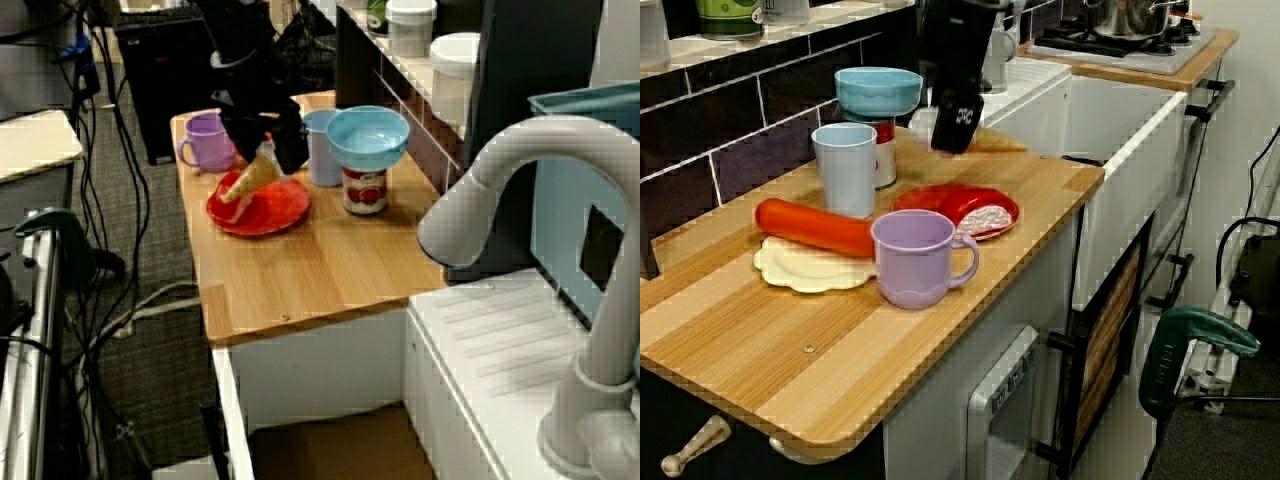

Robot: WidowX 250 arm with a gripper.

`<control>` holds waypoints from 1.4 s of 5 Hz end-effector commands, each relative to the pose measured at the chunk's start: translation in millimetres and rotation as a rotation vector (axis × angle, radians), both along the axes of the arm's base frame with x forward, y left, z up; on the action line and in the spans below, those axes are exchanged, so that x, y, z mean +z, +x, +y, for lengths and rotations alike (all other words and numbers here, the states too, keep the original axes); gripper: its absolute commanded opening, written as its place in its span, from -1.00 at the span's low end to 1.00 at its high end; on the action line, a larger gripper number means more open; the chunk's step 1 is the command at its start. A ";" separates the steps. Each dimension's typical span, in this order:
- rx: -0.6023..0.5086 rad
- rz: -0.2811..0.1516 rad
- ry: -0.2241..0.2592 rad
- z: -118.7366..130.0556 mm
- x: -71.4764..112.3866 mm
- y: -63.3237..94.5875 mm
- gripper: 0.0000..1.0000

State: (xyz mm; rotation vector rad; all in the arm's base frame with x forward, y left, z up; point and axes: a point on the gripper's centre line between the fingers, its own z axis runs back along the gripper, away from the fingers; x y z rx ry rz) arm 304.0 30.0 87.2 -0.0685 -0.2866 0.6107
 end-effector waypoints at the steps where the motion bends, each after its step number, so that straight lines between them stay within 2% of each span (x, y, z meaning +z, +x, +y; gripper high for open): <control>1: -0.040 -0.053 0.013 -14.0 7.5 -2.9 -1.00; 4: -0.091 -0.046 0.028 -46.6 -14.1 -13.2 -1.00; 7: -0.097 -0.050 0.039 -59.8 -25.2 -3.1 -1.00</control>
